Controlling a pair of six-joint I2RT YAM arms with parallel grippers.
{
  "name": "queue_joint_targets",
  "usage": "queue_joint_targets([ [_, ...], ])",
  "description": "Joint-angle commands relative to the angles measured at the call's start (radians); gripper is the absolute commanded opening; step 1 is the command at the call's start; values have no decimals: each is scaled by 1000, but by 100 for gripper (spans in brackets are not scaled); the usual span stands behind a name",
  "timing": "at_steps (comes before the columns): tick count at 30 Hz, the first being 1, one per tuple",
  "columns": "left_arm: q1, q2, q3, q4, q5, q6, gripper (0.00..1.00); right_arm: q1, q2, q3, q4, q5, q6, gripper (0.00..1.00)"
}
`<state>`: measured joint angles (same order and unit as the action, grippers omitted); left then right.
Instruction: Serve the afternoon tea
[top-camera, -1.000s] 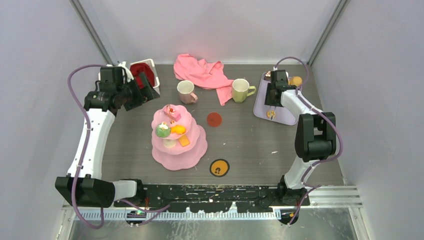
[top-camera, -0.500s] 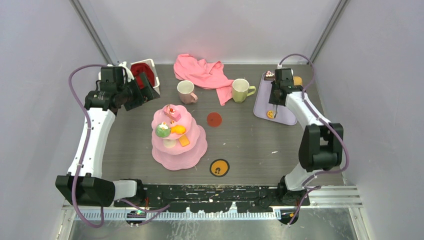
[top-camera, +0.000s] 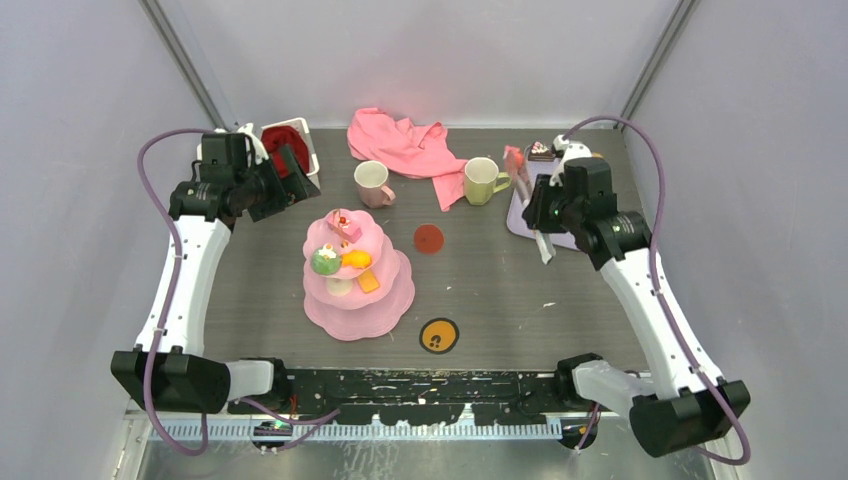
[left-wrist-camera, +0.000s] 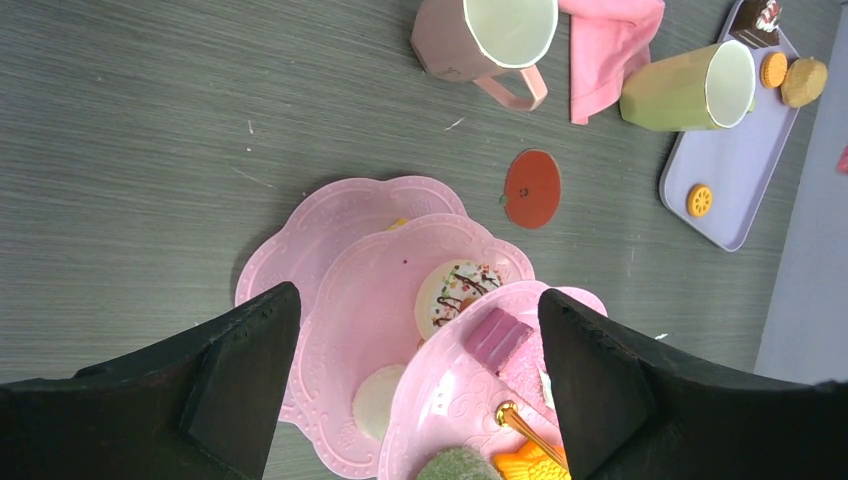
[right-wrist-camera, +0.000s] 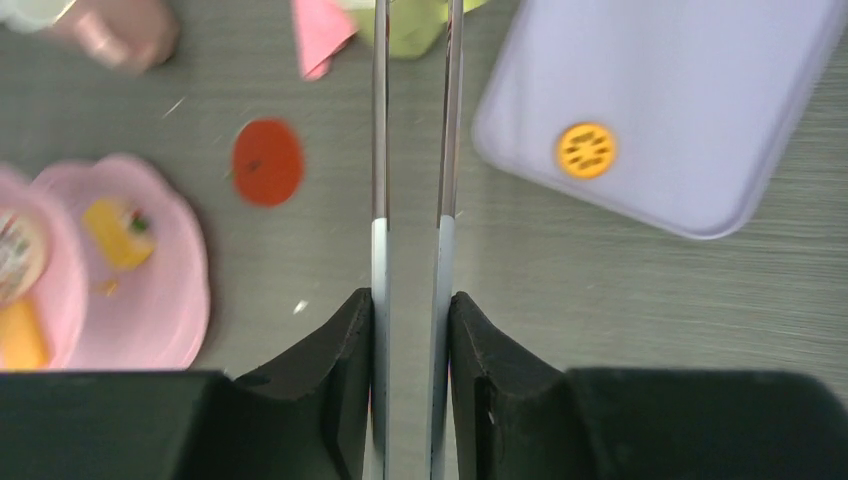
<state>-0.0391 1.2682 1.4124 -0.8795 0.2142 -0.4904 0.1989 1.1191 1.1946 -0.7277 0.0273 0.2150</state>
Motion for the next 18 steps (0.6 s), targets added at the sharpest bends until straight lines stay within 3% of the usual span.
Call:
queue_joint_targets([
  [1,4,-6,32,37,16,-1,88,108,-71,33,-111,-161,12,1],
  [9,4,-6,39,45,4,-7,88,329,-117,66,-344,-221,49,1],
  [14,4,53,46,79,14,-19,88,389,-159,-13,-348,-433,37,1],
  [18,3,69,64,81,30,-27,88,461,-208,-74,-315,-472,46,1],
])
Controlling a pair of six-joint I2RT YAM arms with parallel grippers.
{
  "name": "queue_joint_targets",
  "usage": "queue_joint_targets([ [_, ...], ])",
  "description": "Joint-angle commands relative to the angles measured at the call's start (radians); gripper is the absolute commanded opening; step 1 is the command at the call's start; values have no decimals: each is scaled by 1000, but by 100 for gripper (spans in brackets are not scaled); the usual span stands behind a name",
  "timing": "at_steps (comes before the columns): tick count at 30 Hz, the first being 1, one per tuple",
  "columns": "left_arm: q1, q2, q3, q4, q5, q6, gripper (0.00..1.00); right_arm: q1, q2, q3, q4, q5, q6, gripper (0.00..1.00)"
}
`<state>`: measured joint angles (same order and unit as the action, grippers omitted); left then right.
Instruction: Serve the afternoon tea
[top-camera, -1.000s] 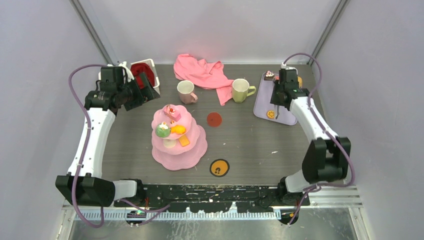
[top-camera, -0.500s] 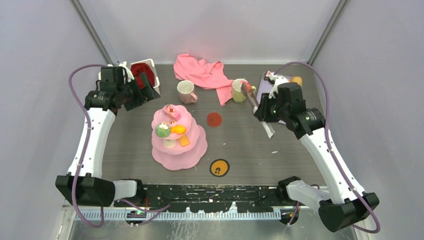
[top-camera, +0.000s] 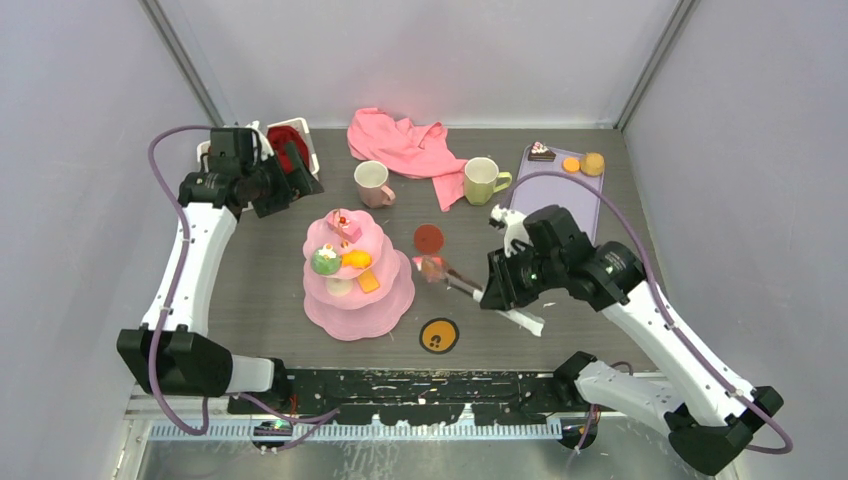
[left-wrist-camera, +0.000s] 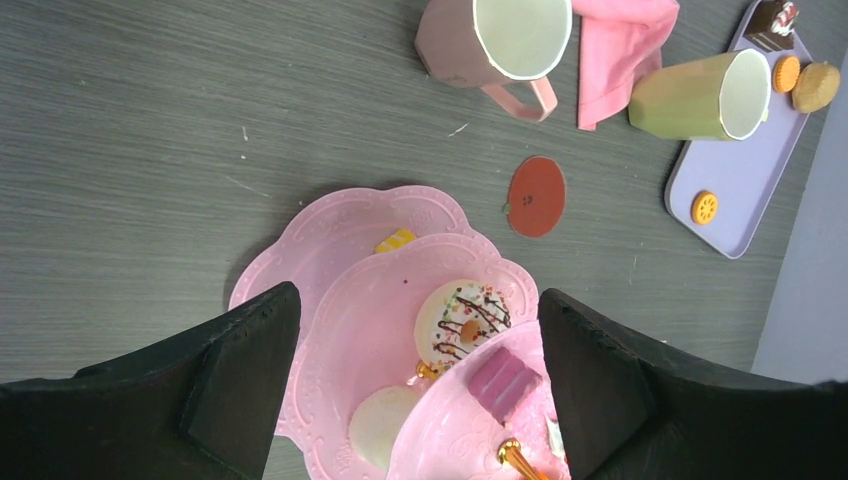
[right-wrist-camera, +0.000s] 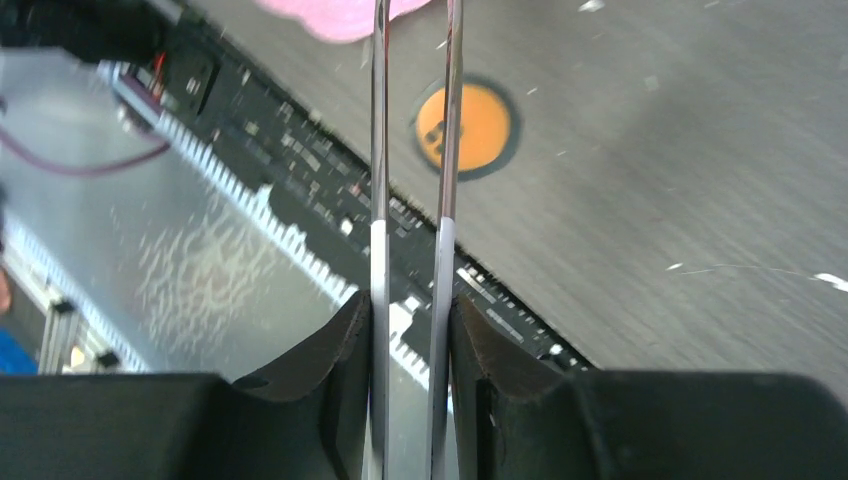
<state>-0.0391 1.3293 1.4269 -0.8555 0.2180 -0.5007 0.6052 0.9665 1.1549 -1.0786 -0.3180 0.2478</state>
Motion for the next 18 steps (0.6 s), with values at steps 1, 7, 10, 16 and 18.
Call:
queue_joint_targets([
  [1,4,5,50,60,23,-18,88,63,-54,-47,46,-139,13,1],
  [7,4,-2,52,46,9,-13,88,169,-22,-137,170,-188,49,1],
  [10,3,-7,49,43,7,-12,88,240,6,-167,224,-170,68,1],
  [16,4,-11,73,2,-25,13,88,306,46,-251,461,-177,132,1],
  [18,4,-16,82,-8,-31,21,88,317,72,-273,527,-166,144,1],
])
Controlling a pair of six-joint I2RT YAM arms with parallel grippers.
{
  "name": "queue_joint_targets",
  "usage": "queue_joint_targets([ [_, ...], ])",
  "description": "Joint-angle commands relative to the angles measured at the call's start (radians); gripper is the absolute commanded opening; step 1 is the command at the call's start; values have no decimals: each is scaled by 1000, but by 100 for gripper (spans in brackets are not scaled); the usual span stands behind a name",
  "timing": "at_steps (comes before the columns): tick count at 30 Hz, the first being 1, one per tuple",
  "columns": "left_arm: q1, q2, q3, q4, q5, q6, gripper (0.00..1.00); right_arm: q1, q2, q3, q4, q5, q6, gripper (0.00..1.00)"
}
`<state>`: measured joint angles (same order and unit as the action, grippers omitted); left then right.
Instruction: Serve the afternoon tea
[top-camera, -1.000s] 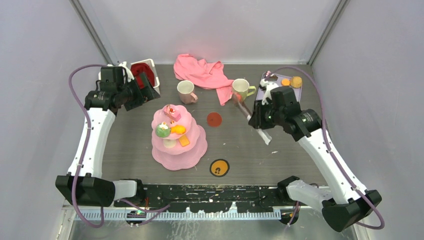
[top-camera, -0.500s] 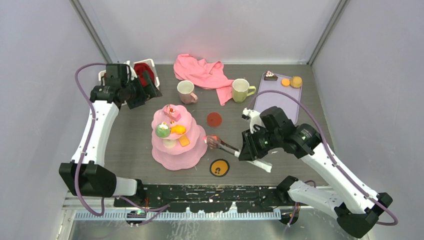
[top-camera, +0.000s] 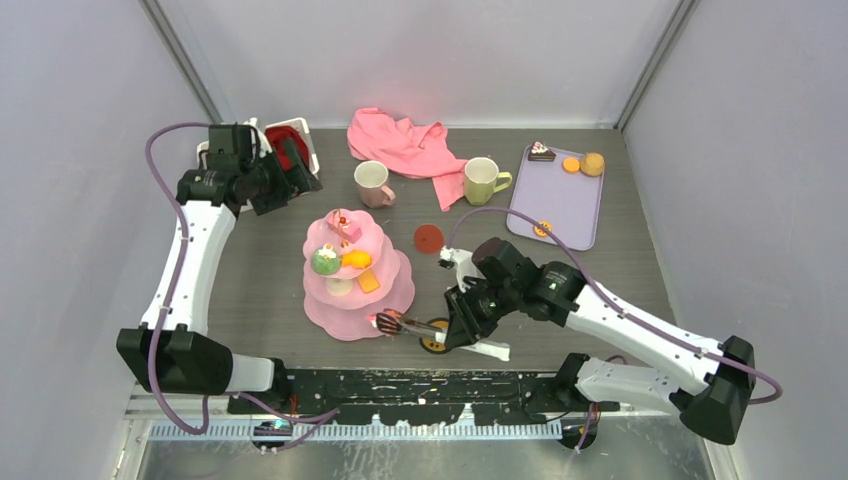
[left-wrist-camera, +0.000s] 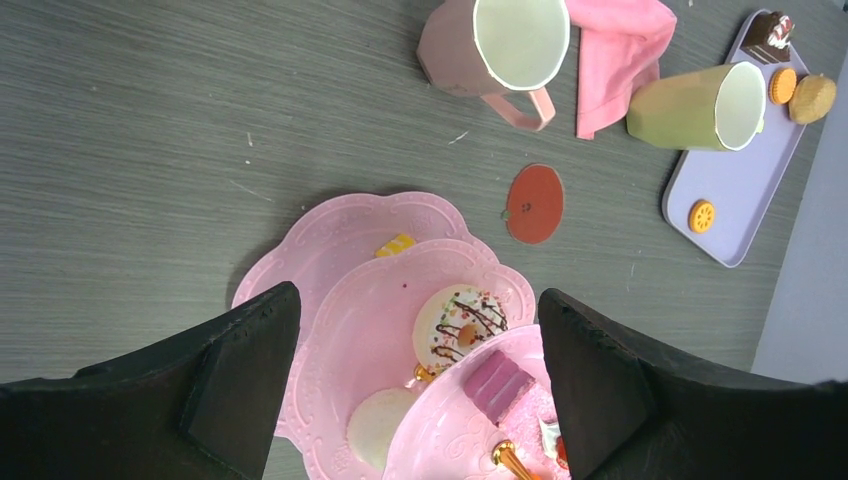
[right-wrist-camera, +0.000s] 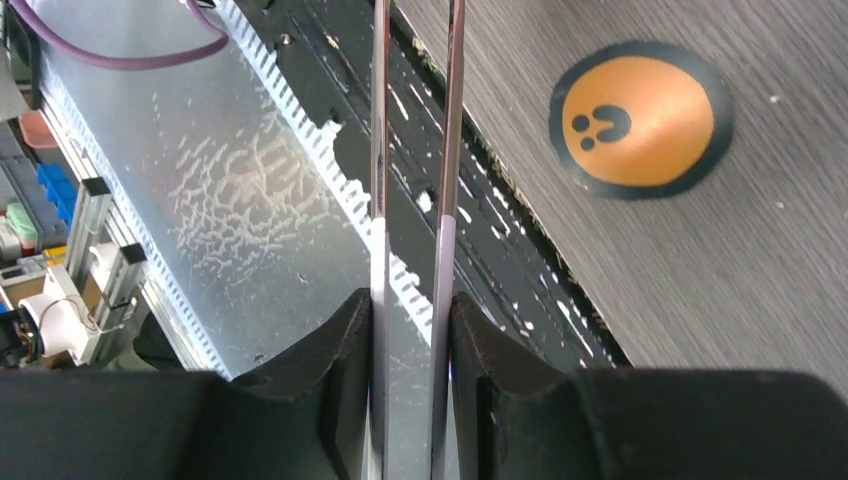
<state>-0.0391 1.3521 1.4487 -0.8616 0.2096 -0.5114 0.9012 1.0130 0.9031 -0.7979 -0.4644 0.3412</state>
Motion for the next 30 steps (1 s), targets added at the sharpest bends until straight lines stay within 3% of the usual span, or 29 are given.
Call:
queue_joint_targets([
  [1,4,-41,63,-4,-23,33,88,27,44,-26,273,-18,52,1],
  [21,4,-64,44,-18,-8,30,88,54,219,-227,890,21,196,1],
  [30,4,-64,44,-22,-5,32,88,98,356,-208,1073,85,275,1],
])
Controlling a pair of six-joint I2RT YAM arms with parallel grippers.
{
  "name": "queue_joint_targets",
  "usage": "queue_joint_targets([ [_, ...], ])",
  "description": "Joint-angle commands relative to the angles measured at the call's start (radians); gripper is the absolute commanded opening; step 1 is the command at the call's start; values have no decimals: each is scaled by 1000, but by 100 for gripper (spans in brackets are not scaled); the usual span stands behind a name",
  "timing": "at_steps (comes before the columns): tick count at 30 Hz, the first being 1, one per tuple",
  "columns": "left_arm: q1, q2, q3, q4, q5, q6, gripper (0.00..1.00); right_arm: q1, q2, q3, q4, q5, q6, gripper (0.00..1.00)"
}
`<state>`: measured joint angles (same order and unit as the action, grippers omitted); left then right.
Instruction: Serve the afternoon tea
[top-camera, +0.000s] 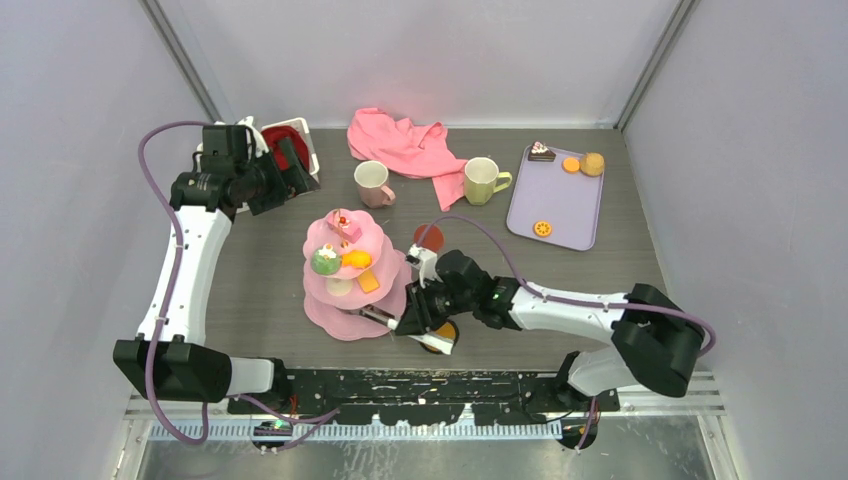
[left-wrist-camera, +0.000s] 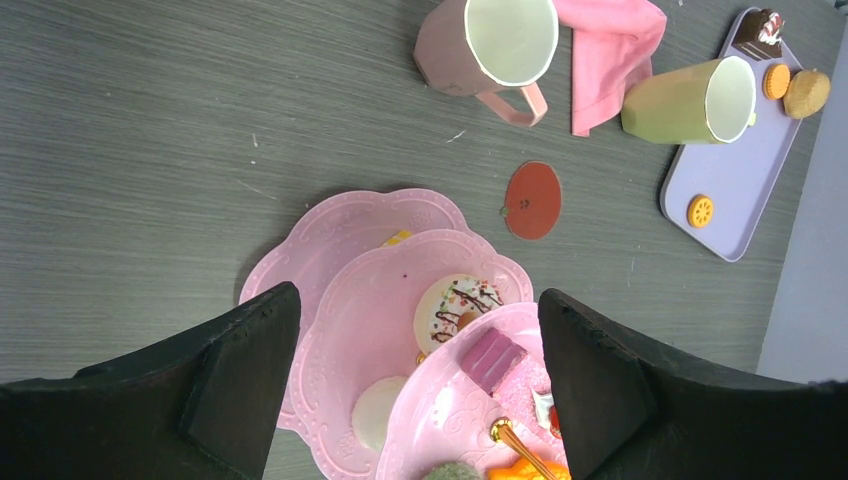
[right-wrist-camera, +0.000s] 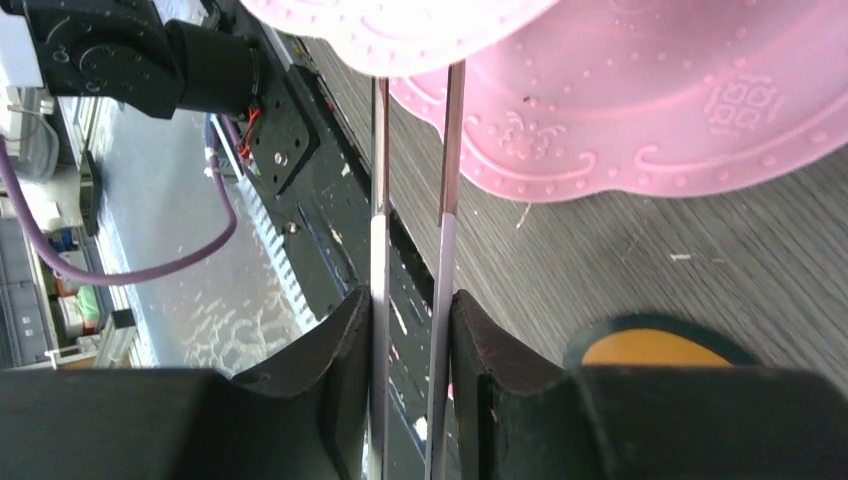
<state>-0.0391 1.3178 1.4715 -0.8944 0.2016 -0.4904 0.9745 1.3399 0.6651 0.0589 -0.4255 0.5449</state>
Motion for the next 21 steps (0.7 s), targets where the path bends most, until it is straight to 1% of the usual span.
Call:
queue_joint_targets([
  [1,4,-29,21,10,2,13,88,36,39,29,245,70,99,1],
  [3,4,-33,17,10,-3,16,88,52,67,35,281,111,139,1],
  [8,3,-34,4,14,1,15,88,76,116,66,299,186,124,1],
  [13,4,-34,-1,18,1,16,88,80,172,113,270,220,119,2],
  [15,4,-32,0,17,1,19,88,82,178,111,268,231,120,11],
  [16,4,-31,2,15,1,22,88,83,179,109,267,230,120,20],
  [18,4,-31,3,14,-3,25,88,84,177,107,261,230,119,33],
  [19,4,-31,1,16,-4,25,88,84,177,106,259,227,117,36],
  [21,4,-30,-3,20,-3,24,88,83,177,108,254,222,115,39],
])
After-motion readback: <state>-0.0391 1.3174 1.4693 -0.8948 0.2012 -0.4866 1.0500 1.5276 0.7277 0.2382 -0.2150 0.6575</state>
